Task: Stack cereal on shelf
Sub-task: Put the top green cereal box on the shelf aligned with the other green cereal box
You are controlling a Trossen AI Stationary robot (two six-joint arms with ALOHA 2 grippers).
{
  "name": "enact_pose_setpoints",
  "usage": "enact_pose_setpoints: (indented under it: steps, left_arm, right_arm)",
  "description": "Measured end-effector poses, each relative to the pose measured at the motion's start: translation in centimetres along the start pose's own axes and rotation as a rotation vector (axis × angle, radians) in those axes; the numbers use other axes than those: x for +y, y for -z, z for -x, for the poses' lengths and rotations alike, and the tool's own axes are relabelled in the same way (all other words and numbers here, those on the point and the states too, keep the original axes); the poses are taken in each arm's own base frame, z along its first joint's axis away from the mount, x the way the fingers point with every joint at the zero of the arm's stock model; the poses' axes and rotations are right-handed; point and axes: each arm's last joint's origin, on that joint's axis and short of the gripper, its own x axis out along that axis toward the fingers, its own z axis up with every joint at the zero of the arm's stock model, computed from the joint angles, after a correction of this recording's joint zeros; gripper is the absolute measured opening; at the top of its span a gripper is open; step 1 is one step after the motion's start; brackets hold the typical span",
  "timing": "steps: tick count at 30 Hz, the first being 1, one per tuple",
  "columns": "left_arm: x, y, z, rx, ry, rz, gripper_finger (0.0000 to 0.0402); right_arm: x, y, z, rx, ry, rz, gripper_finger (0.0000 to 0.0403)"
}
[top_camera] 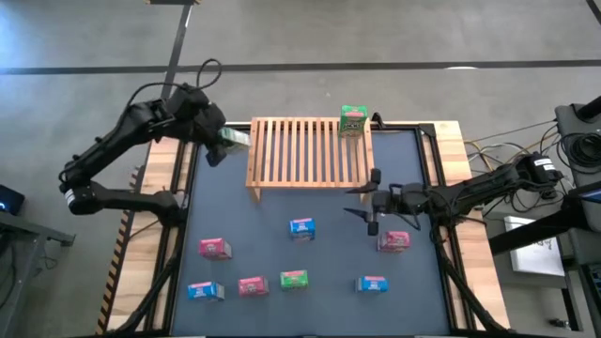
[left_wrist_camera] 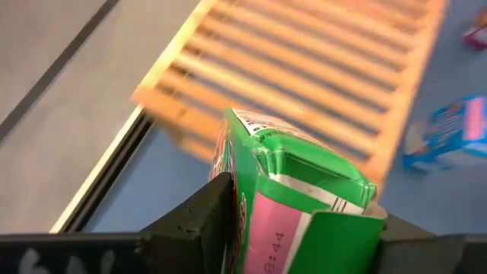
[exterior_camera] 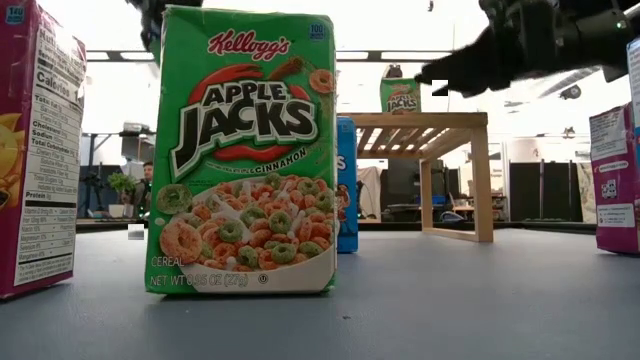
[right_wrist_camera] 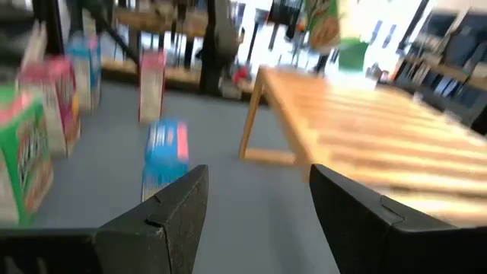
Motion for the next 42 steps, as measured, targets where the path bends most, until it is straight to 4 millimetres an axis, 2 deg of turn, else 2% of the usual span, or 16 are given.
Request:
enact_pose_setpoints:
  steps: [7, 14, 18, 23, 31, 37, 42]
  left_arm:
    - [-3.8, -0.8, -0.8, -0.058, 0.127, -0.082, 0.014]
    - [-8.5, -2.2, -1.8, -0.156, 0.24, -0.216, 0.014]
    - [-10.2, -2.6, -2.8, -0.164, 0.269, -0.258, 0.0139]
    - [-11.4, -2.9, -4.5, -0.122, 0.263, -0.263, 0.0139]
    - [-12.3, -3.3, -7.3, -0.052, 0.266, -0.267, 0.0139]
    - [-13.1, -3.9, -8.1, -0.062, 0.29, -0.277, 0.0139]
    - [-14.3, -4.7, -7.9, -0.072, 0.32, -0.299, 0.0139]
  right_arm:
    - [-0.2, -2.0, -1.0, -0.106, 0.023, 0.013, 0.0219]
    - [0.0, -3.6, -3.2, -0.093, 0.021, -0.011, 0.0219]
    - [0.1, -4.7, -4.6, -0.072, 0.02, 0.025, 0.0219]
    - [0.2, -5.9, -6.0, -0.075, 0.013, 0.037, 0.023]
    - [0.1, -6.3, -8.4, -0.052, 0.028, 0.052, 0.0299]
    - [-0.9, -6.2, -10.3, -0.028, 0.075, 0.029, 0.0345]
    - [-1.6, -6.4, -11.7, -0.03, 0.092, 0.001, 0.0356]
